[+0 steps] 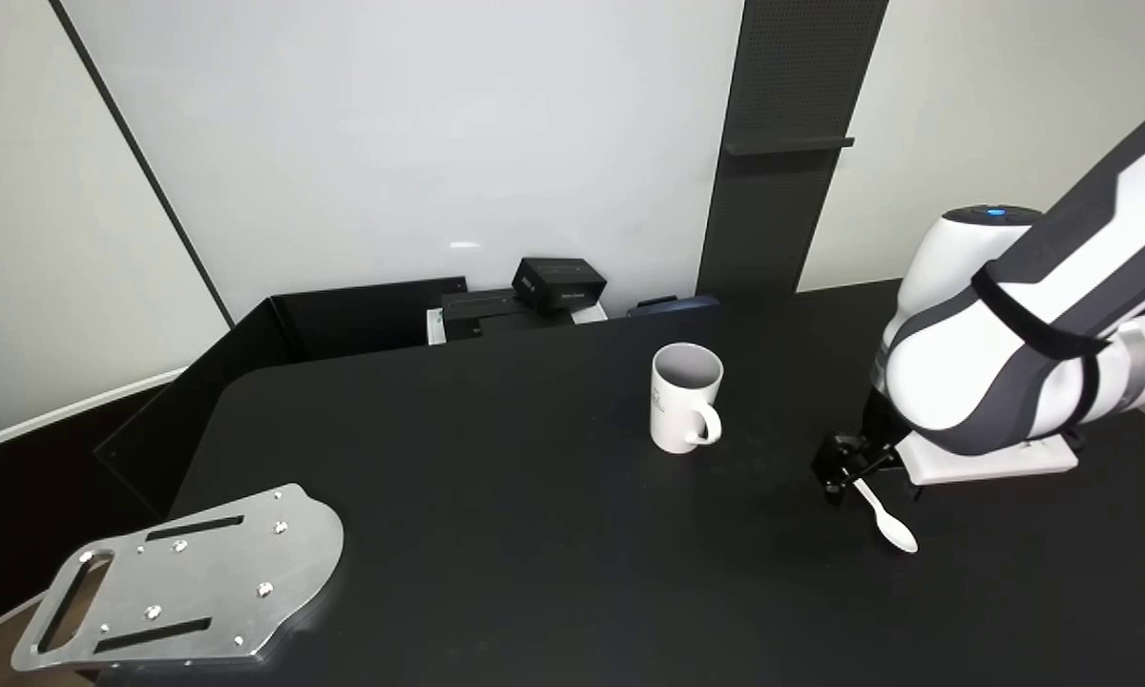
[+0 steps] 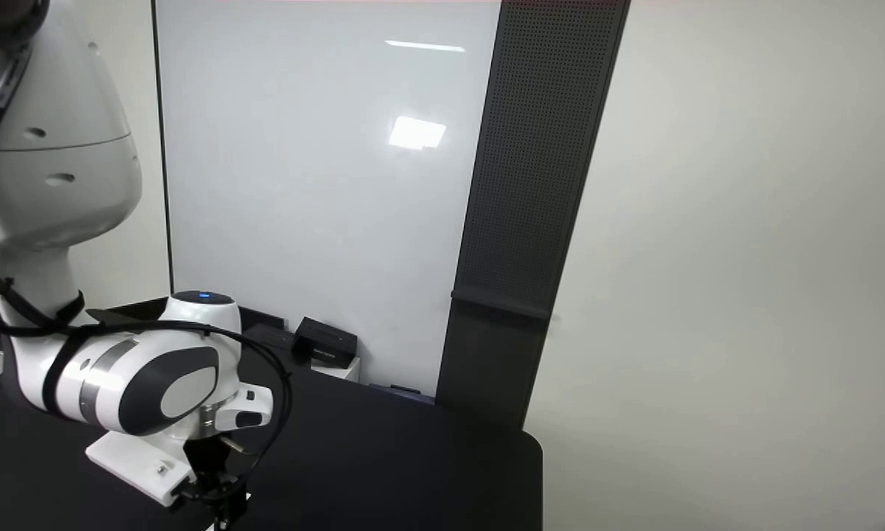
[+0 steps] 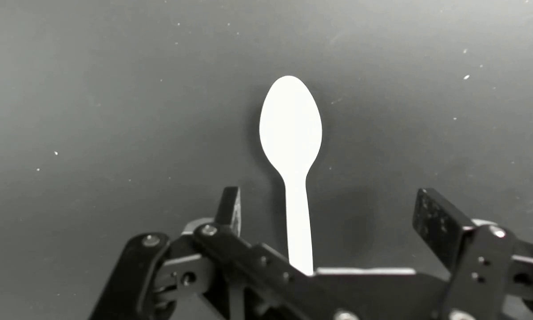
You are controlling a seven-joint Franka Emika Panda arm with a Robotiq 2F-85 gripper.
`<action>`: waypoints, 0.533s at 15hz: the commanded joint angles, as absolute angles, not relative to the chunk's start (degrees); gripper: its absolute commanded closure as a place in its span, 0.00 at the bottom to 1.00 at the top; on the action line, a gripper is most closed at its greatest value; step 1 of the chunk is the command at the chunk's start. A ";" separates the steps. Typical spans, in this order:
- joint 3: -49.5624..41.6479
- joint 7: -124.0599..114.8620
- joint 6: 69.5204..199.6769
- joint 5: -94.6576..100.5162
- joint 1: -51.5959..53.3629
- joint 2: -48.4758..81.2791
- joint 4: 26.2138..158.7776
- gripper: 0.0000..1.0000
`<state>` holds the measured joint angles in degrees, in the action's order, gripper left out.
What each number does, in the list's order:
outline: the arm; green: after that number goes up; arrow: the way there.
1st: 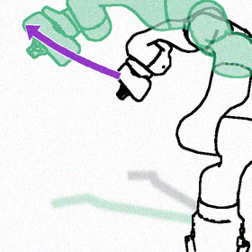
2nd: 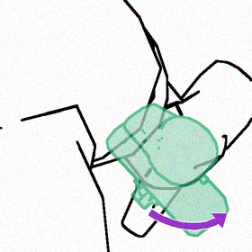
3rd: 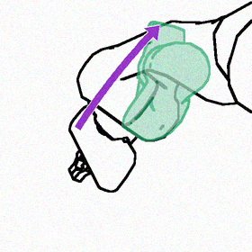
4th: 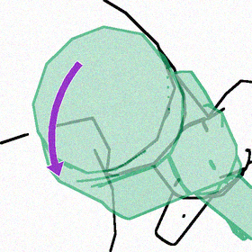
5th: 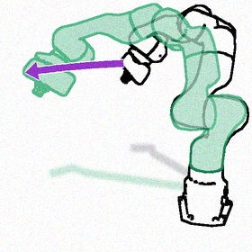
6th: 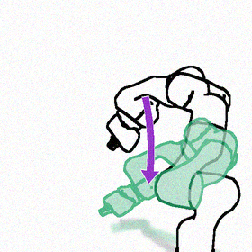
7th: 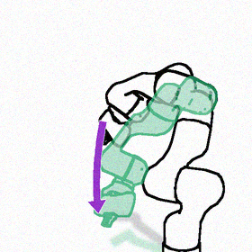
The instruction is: Put the spoon in the mug, put it back on the table, then put it in the mug again
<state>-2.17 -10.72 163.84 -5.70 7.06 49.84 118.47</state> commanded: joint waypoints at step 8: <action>-2.43 -11.10 163.70 -5.21 7.65 53.69 114.40 0.33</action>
<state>-2.06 -10.59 163.83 -5.64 7.13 52.23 116.25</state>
